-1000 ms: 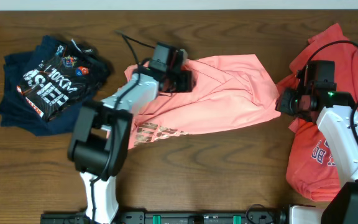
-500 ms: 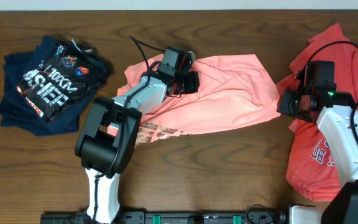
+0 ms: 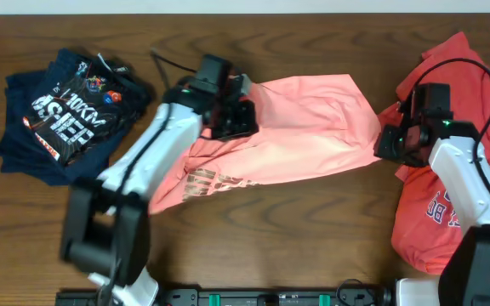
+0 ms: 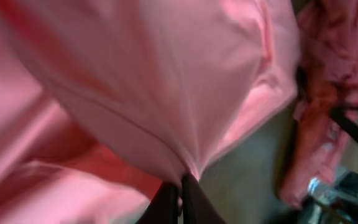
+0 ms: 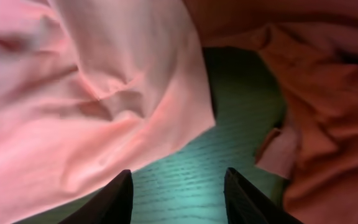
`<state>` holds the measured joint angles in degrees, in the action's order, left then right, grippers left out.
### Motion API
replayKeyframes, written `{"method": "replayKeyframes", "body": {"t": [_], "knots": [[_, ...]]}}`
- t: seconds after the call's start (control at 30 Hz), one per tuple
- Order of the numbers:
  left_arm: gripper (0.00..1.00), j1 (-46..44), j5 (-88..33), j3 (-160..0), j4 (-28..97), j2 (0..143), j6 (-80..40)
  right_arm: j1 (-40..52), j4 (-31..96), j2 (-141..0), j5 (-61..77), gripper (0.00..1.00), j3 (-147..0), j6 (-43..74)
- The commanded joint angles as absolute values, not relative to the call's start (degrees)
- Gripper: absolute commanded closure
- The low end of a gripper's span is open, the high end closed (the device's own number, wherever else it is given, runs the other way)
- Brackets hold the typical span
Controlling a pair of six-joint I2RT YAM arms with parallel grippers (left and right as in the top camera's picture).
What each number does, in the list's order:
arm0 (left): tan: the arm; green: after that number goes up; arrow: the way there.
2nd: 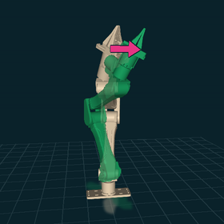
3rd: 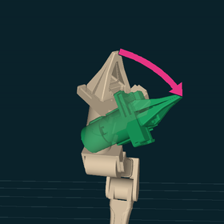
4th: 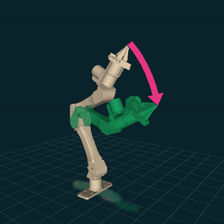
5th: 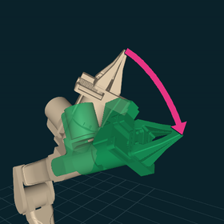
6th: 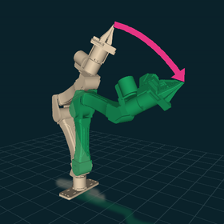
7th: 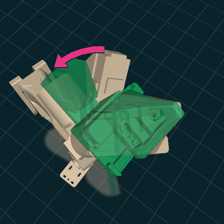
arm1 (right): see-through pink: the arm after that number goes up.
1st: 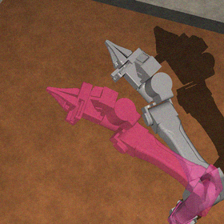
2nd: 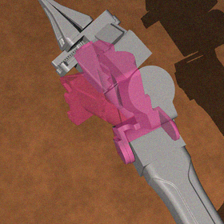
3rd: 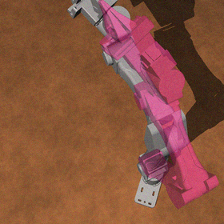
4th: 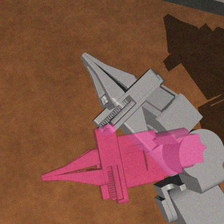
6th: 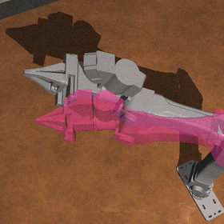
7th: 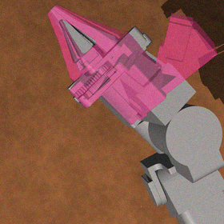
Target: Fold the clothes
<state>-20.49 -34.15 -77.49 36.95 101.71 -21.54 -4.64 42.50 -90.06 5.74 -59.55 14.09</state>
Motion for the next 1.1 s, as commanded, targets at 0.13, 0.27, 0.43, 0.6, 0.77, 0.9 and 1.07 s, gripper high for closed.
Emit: {"method": "replayKeyframes", "body": {"t": [0.13,0.27,0.43,0.6,0.77,0.9,1.07], "knots": [[0.94,-19.49,-30.46,-78.13,50.59,92.25,-17.39,-4.80,40.03,-93.08,14.50,0.48,-60.58,13.21],[0.94,-19.75,-26.68,-77.45,57.56,92.12,-17.41,-4.08,39.97,-94.37,17.69,0.46,-60.58,13.23],[0.94,-19.79,-25.87,-74.85,60.34,92.16,-17.39,-1.52,40.27,-96.51,18.70,0.37,-60.58,13.21],[0.94,-19.79,-25.87,-71.99,61.30,92.16,-17.41,-0.58,40.53,-99.00,14.06,0.37,-60.58,16.69],[0.94,-19.79,-25.85,-69.82,60.88,92.16,-17.41,-0.49,42.09,-100.88,11.81,0.38,-60.51,19.16],[0.94,-19.79,-25.85,-69.21,60.36,92.23,-17.41,-0.36,41.95,-101.80,11.81,0.42,-60.31,19.07],[0.94,-19.79,-25.85,-69.21,60.14,92.23,-17.39,-0.34,41.28,-102.80,11.31,0.50,-60.18,19.05]]}}
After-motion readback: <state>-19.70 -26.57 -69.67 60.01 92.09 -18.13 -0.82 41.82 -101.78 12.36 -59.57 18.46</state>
